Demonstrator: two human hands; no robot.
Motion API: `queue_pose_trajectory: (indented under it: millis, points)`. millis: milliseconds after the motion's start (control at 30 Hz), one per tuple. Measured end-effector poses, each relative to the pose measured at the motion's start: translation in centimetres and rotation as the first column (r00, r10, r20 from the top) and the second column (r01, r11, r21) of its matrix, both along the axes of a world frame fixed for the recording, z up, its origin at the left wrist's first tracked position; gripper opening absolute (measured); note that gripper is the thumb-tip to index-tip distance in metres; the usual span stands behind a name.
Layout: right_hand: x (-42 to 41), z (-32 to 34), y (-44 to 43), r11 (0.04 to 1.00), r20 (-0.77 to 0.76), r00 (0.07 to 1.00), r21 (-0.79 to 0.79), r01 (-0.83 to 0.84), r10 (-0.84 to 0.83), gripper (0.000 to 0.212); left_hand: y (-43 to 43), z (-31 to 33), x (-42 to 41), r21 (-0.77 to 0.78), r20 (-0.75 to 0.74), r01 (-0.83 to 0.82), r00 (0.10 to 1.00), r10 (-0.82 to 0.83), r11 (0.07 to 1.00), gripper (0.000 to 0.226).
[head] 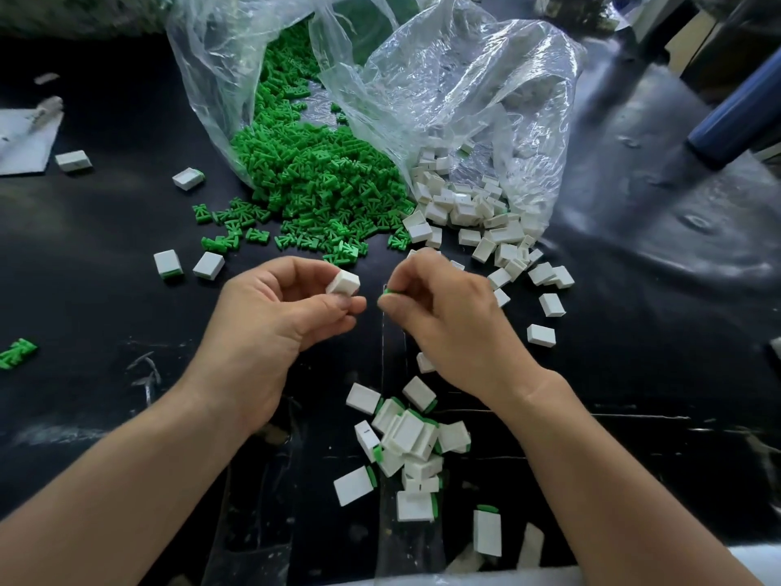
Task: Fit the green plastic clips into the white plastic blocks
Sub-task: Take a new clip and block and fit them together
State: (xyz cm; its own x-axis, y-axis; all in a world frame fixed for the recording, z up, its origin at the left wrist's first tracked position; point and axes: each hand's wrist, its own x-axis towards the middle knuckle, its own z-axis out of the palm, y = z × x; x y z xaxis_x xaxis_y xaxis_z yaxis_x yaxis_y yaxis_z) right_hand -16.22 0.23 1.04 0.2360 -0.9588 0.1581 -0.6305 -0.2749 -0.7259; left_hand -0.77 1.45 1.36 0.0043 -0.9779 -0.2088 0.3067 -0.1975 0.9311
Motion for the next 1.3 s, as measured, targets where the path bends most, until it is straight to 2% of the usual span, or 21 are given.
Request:
queue_pose_trajectory:
  millis: [100, 167, 267, 500, 800, 933, 1067, 1233, 1300]
  points:
    - [-0.4, 0.5, 0.0, 0.999, 0.135, 0.990, -0.002, 0.039, -0.039, 0.018, 0.0, -0.1, 0.0, -0.012, 0.103, 0.034, 0.994, -0.033, 0.999, 0.015]
    - [-0.4, 0.6, 0.1, 0.999, 0.198, 0.980, 0.010, 0.034, -0.035, 0.018, 0.1, -0.2, 0.0, -0.044, 0.202, 0.045, 0.979, -0.035, 0.998, 0.024]
    - [-0.4, 0.5, 0.2, 0.999, 0.224, 0.974, 0.025, 0.029, -0.034, 0.015, 0.4, 0.0, -0.2, -0.091, 0.276, 0.074, 0.960, -0.047, 0.993, 0.029]
    - [-0.5, 0.5, 0.6, 0.999, 0.254, 0.967, -0.034, 0.010, -0.001, 0.013, 0.3, 0.1, -0.2, -0.088, 0.290, 0.076, 0.956, -0.048, 0.993, 0.020]
    - [-0.1, 0.6, 0.8, 0.997, 0.260, 0.964, -0.050, -0.051, 0.063, 0.029, 0.5, 0.2, -0.2, -0.093, 0.275, 0.153, 0.954, -0.123, 0.984, 0.020]
    - [-0.2, 0.7, 0.9, 0.997, 0.231, 0.970, -0.023, -0.075, 0.078, 0.023, 0.6, 0.4, -0.3, -0.080, 0.271, 0.183, 0.950, -0.156, 0.980, 0.011]
    - [-0.5, 0.6, 0.9, 0.996, 0.186, 0.978, -0.016, -0.092, 0.093, 0.014, 0.7, 0.4, -0.3, -0.060, 0.281, 0.200, 0.943, -0.175, 0.978, 0.011]
    - [-0.5, 0.6, 0.7, 0.993, 0.281, 0.957, 0.079, -0.091, 0.066, 0.027, 0.5, 0.6, -0.1, -0.061, 0.228, 0.165, 0.962, -0.148, 0.984, 0.016]
    - [-0.4, 0.5, 0.7, 0.988, 0.281, 0.959, 0.139, -0.068, 0.027, 0.024, 0.5, 0.8, 0.0, -0.068, 0.219, 0.173, 0.963, -0.154, 0.983, 0.018]
